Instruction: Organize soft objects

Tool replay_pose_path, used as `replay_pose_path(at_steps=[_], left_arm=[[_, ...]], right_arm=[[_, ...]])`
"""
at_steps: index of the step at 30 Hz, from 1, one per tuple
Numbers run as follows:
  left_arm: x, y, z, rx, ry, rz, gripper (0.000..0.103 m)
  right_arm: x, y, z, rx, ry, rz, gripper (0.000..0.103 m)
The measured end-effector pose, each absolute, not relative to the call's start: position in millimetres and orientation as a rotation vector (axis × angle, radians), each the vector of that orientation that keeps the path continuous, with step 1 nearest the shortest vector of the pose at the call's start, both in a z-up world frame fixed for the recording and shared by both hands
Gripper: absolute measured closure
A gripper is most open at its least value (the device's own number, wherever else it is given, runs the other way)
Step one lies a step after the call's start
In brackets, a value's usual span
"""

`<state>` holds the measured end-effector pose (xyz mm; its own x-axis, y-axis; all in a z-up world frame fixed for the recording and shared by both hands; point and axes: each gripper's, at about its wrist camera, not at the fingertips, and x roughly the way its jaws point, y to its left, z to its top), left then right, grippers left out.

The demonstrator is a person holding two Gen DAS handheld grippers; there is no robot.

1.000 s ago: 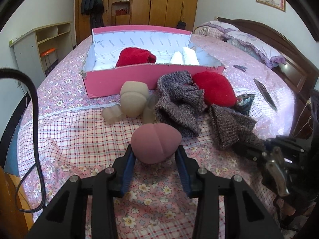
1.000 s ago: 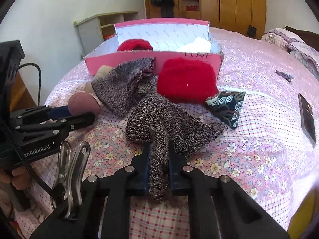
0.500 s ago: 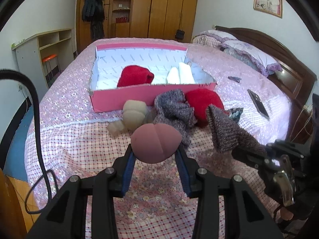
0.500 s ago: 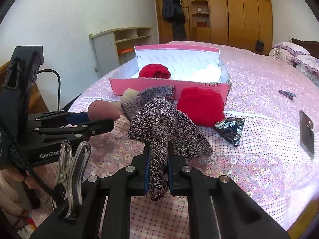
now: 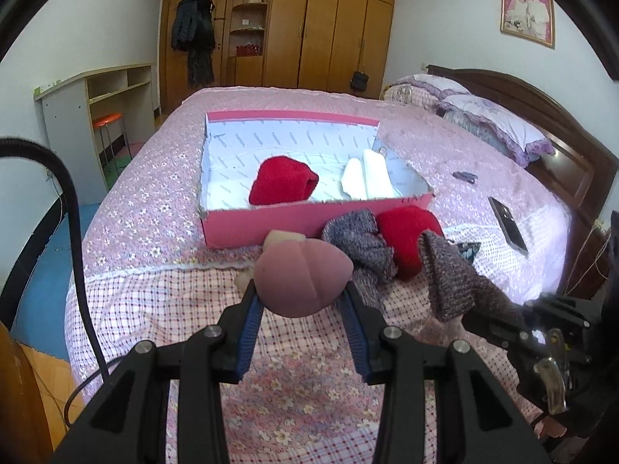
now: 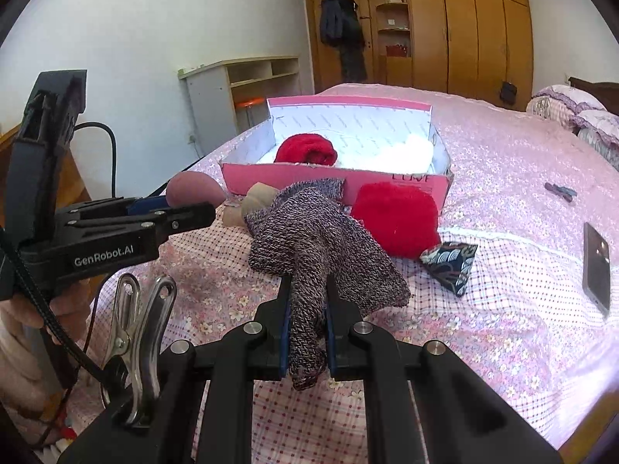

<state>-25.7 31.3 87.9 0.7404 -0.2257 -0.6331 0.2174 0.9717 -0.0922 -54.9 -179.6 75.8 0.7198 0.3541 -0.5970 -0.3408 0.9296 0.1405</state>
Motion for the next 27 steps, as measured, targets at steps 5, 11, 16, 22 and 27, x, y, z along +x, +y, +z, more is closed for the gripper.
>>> replay_pose_path(at_steps=[5,11,16,22,27], left_arm=[[-15.8,35.5,96.2,-0.016,0.683,-0.235,0.061],[0.2,36.0,103.6,-0.004,0.665,-0.217,0.061],[16.3,33.5,107.7,0.014,0.663,-0.206,0.061],[34.6,31.7,111.1,0.037,0.656,-0.190,0.061],[54.6,32.6,113.0,0.041,0.653,-0.169,0.061]], right_arm=[[-46.5,-181.5,82.4,0.012,0.655,0.385,0.088],[-34.0,-184.4,85.6,-0.002,0.655,0.381,0.088],[-25.4,-187.0,88.6,-0.008,0.658,0.382,0.088],[-20.6,-189.2,91.8,-0.011,0.649,0.377,0.088],[-20.6,-191.6,93.2,-0.012,0.645,0.373,0.088]])
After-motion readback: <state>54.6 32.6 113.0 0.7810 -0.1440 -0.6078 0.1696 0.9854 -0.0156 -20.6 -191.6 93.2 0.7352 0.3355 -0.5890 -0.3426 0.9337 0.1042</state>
